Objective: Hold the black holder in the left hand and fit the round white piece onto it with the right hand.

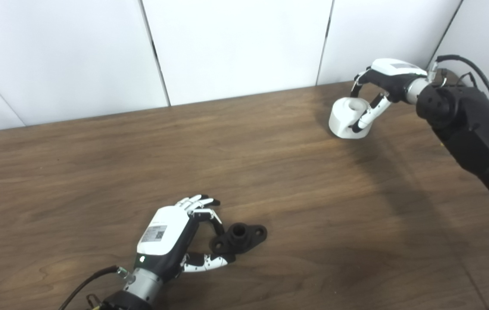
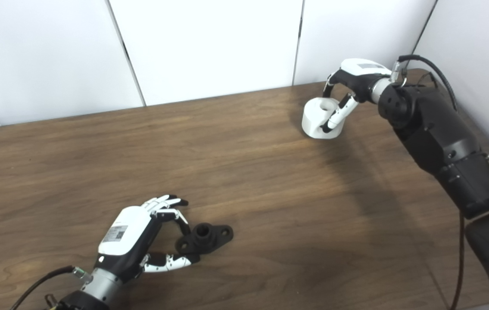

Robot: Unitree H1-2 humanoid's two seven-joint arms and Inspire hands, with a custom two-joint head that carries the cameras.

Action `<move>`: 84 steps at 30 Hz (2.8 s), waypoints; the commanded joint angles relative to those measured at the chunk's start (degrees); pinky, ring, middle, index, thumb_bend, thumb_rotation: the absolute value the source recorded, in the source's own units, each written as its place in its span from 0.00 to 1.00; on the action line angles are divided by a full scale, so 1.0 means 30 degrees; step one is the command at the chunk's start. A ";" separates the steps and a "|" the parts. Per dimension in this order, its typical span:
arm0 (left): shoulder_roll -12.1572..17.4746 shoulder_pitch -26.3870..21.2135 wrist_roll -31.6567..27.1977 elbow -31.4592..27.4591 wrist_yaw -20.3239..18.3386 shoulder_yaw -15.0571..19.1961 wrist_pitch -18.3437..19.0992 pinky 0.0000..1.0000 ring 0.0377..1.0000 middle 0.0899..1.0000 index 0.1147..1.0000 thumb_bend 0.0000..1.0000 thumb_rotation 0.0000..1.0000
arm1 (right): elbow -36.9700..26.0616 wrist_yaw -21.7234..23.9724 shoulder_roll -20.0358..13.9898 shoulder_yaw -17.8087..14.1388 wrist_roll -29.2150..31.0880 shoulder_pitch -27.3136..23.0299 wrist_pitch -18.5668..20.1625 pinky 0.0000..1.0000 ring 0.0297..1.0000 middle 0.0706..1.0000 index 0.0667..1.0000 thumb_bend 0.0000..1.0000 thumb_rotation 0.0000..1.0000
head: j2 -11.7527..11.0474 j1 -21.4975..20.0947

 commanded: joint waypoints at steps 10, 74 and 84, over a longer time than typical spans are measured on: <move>0.0138 0.0316 0.0372 0.0113 -0.0810 -0.0128 0.0653 0.88 0.88 0.81 0.42 0.51 0.05 | -0.0341 -0.2293 -0.0005 -0.0756 -0.0359 0.0371 -0.0929 0.91 0.97 0.86 0.46 0.58 0.16 | 0.0125 0.0001; -0.0100 0.0076 0.0480 0.0658 -0.0626 -0.0434 0.0554 0.88 0.88 0.81 0.42 0.51 0.05 | -0.3360 0.5116 -0.0575 -0.0185 -0.1415 -0.1364 0.1880 0.85 0.87 0.79 0.45 0.52 0.13 | -0.0046 0.0167; -0.0197 0.0019 0.0495 0.0687 -0.0628 -0.0467 0.0603 0.88 0.88 0.81 0.42 0.51 0.05 | -0.4912 0.7480 -0.0715 -0.0086 -0.0839 -0.1283 0.3529 0.86 0.84 0.77 0.45 0.52 0.13 | 0.0084 0.0334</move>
